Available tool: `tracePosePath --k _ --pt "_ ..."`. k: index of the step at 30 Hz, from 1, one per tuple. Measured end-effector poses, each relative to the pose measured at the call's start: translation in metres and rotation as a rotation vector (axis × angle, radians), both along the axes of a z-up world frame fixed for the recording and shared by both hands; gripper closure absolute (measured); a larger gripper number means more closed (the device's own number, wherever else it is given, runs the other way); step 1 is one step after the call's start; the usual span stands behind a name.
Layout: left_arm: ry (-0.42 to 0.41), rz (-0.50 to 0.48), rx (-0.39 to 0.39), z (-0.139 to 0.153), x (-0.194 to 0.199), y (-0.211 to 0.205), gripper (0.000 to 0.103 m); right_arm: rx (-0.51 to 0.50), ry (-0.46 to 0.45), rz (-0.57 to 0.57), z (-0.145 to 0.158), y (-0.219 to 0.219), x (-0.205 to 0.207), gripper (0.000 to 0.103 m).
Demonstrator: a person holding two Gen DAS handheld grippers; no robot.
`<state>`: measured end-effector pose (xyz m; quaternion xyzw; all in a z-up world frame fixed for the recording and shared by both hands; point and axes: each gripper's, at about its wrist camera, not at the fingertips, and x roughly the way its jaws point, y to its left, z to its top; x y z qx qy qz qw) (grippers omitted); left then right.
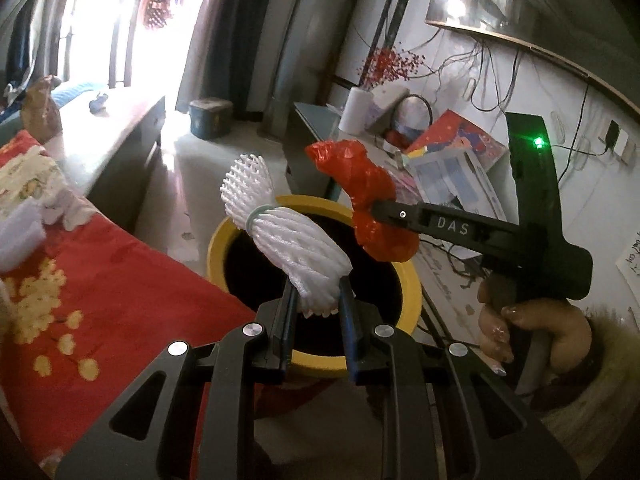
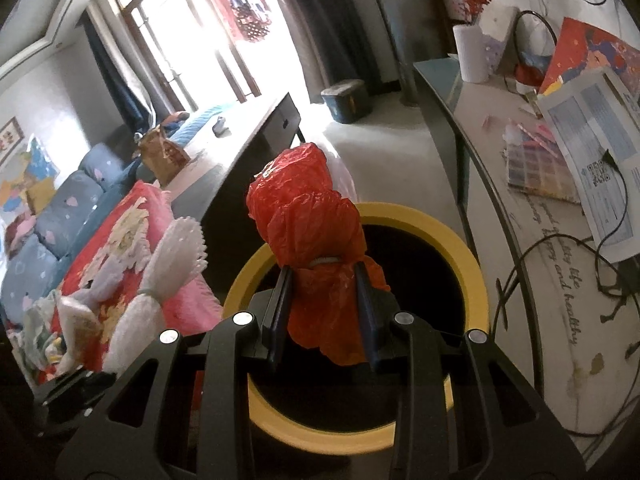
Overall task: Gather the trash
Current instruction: 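Carry both items to the yellow bin and release them inside, then move both tools back over the trash on the bedspread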
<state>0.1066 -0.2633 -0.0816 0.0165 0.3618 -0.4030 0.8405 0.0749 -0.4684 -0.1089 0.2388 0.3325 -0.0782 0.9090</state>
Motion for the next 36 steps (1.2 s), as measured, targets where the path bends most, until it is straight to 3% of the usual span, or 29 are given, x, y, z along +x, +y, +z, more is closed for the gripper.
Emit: tracePosePath --k 5,6,8,10,11,18,25,36 --pt "0.012 -0.037 0.0 -0.009 0.007 -0.015 0.082 0.026 0.009 -0.02 -0.005 -0.007 0.001 0.077" --pt "0.016 -0.045 0.002 -0.012 0.01 -0.02 0.08 0.028 0.012 -0.027 -0.006 -0.009 0.001 0.071" --pt "0.025 -0.031 0.002 -0.016 0.015 -0.023 0.065 0.036 0.016 -0.047 -0.009 -0.013 0.0 0.059" --pt "0.045 -0.016 -0.012 -0.018 0.019 -0.019 0.028 0.034 0.02 -0.068 -0.011 -0.016 -0.001 0.048" --pt "0.049 -0.008 -0.02 -0.018 0.02 -0.017 0.023 0.031 0.02 -0.08 -0.011 -0.017 -0.002 0.047" --pt "-0.012 0.093 -0.014 -0.002 0.016 0.009 0.011 0.008 -0.014 -0.073 -0.004 -0.01 -0.003 0.038" --pt "-0.086 0.212 -0.014 0.026 0.01 0.042 0.009 -0.04 -0.098 0.01 0.018 0.019 -0.006 0.034" --pt "-0.127 0.38 -0.031 0.051 0.008 0.102 0.008 -0.073 -0.154 0.171 0.036 0.068 -0.006 0.027"
